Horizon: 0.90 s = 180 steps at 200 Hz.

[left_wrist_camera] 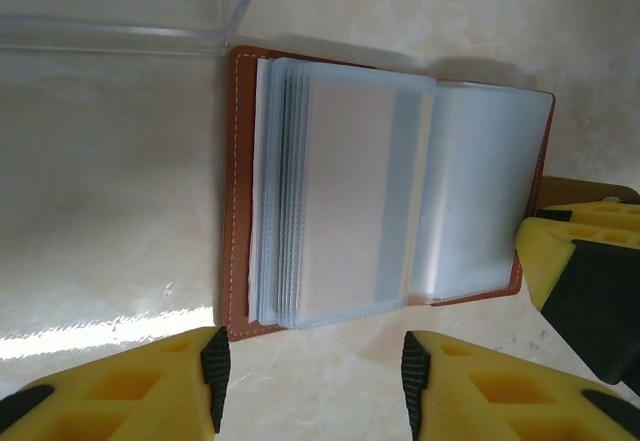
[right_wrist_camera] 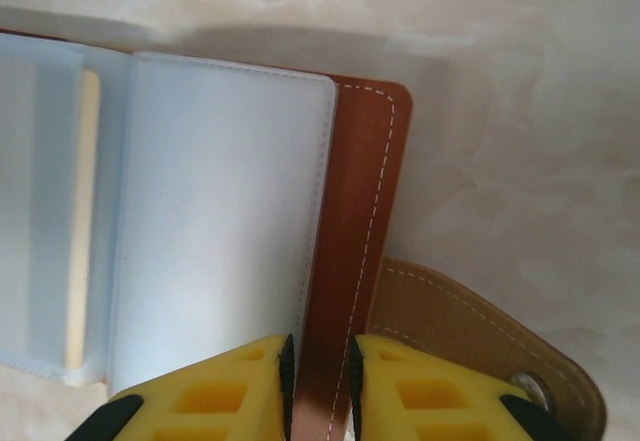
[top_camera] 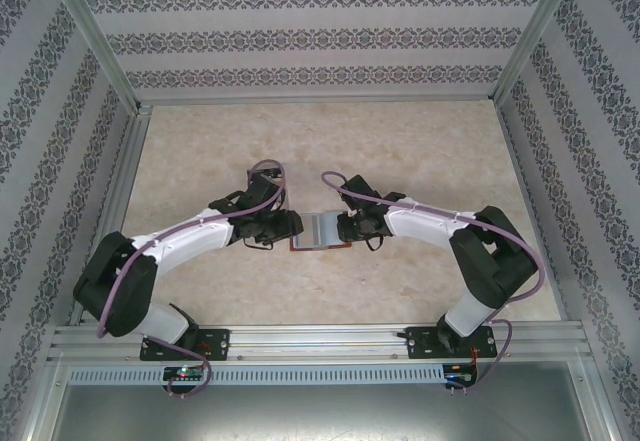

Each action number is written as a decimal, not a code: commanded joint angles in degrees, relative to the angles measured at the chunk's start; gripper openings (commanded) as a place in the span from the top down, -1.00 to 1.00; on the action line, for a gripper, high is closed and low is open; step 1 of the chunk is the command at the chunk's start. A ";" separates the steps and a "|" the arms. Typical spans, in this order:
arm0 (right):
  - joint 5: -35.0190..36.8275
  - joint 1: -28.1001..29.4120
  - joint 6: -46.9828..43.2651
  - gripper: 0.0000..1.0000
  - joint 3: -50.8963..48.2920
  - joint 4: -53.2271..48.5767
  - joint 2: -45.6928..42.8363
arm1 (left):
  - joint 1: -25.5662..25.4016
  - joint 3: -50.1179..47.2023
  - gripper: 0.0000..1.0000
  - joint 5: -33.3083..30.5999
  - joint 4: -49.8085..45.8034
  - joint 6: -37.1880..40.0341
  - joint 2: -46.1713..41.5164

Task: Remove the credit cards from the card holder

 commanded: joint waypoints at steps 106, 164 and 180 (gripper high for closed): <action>-1.45 -0.23 2.77 0.51 -2.78 2.19 2.89 | -1.27 4.73 0.20 2.52 6.01 1.94 10.97; -1.72 -0.17 2.87 0.51 -2.81 2.27 3.06 | -1.52 4.82 0.20 2.02 5.41 2.49 12.50; -1.81 -0.16 2.95 0.50 -2.70 2.24 3.19 | -1.70 4.65 0.20 2.82 6.40 2.35 12.83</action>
